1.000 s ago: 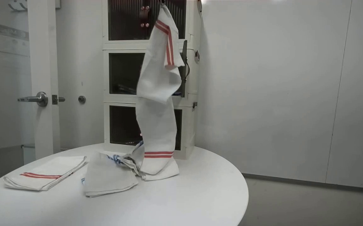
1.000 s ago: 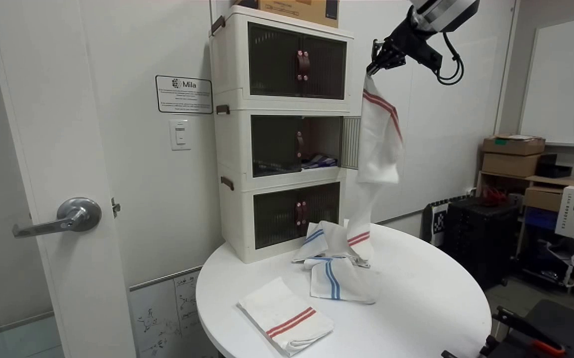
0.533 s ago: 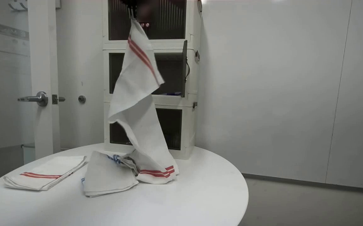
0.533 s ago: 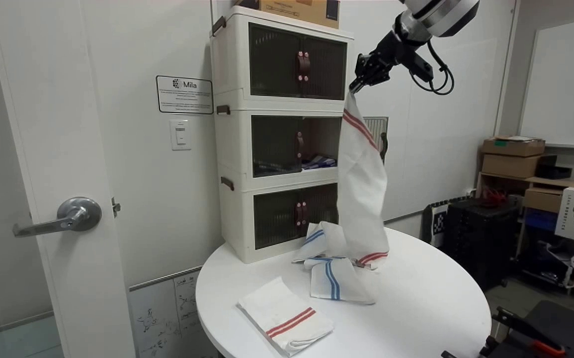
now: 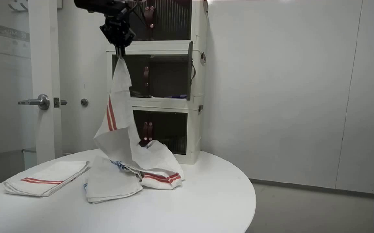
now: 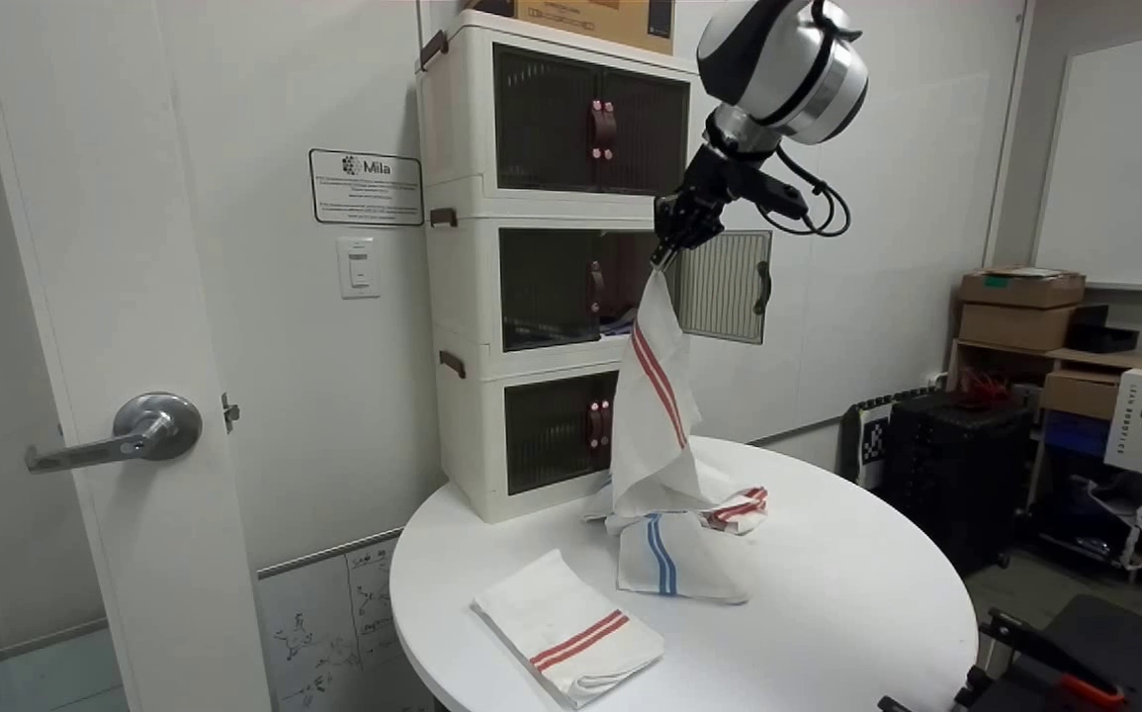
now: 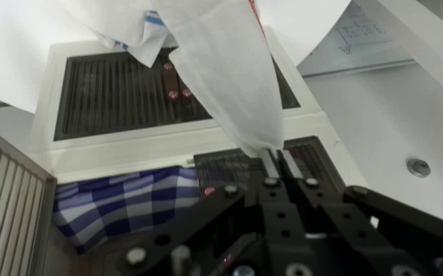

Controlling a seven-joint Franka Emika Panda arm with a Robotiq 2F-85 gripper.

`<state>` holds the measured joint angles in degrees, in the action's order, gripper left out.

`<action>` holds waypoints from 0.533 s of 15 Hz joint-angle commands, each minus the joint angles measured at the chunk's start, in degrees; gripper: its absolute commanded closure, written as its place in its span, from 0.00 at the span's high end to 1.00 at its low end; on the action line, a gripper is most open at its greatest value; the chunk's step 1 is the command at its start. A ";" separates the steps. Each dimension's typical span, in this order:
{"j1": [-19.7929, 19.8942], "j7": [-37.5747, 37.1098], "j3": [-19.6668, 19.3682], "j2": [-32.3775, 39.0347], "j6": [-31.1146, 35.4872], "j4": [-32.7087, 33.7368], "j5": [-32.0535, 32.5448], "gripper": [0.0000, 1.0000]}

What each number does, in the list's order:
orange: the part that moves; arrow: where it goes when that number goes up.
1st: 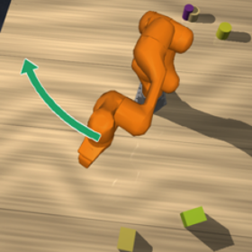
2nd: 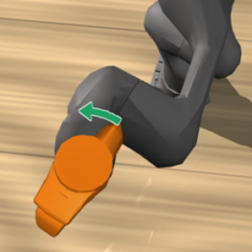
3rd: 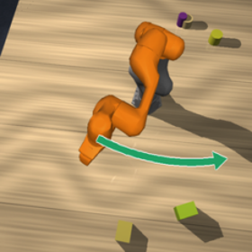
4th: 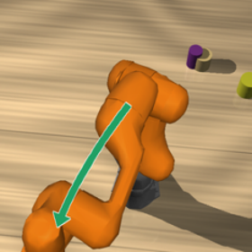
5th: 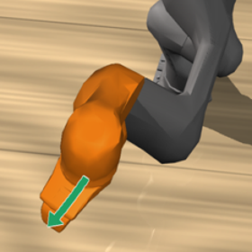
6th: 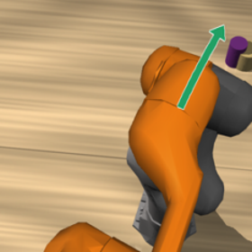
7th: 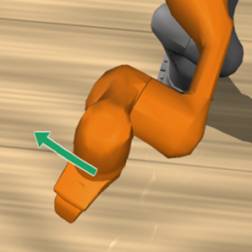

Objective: Remove the towel from the cabinet and put it on the table

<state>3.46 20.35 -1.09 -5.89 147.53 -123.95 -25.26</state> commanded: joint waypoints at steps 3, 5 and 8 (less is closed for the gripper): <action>-0.19 -3.03 -1.54 6.77 -8.29 4.26 4.36 0.06; 0.31 -4.61 -1.77 8.73 -10.04 5.26 6.16 0.31; 0.74 -5.80 -1.94 10.29 -12.40 6.57 7.35 0.46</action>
<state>3.90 17.04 -2.60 2.36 138.92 -120.65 -20.21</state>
